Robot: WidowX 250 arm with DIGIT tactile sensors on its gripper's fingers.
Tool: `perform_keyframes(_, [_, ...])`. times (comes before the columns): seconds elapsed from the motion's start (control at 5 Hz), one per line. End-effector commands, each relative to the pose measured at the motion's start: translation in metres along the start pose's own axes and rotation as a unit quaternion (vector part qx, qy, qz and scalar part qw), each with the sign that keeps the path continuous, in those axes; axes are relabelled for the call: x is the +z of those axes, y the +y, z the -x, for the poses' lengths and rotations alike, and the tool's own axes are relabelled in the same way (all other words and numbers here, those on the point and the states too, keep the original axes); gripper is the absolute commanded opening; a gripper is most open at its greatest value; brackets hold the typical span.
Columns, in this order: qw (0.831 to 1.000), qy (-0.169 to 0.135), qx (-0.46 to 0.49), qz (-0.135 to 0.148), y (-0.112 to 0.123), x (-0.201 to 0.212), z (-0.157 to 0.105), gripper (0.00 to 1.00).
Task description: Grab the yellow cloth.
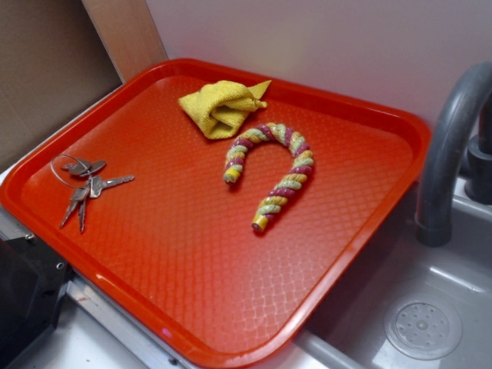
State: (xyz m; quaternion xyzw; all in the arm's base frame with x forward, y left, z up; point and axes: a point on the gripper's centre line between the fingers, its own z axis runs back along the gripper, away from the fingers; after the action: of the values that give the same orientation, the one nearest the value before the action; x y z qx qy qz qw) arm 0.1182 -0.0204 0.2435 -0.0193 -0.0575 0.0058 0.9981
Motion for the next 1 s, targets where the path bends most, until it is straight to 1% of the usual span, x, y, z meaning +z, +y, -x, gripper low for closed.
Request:
perform_keyframes(0.0, [1.0,0.0,0.0,0.0,0.0,0.0,0.0,1.0])
perform_keyframes(0.2, [0.998,0.026,-0.044,-0.031,0.008,-0.048,-0.045,1.0])
perform_keyframes(0.4, [0.986,0.024,-0.162,-0.037,-0.018,-0.092,-0.09,1.0])
perform_keyframes(0.6, [0.975,0.027,-0.214,-0.061,-0.015,-0.143,-0.132,1.0])
perform_keyframes(0.8, [0.952,0.01,-0.299,-0.064,-0.005,-0.182,-0.177,1.0])
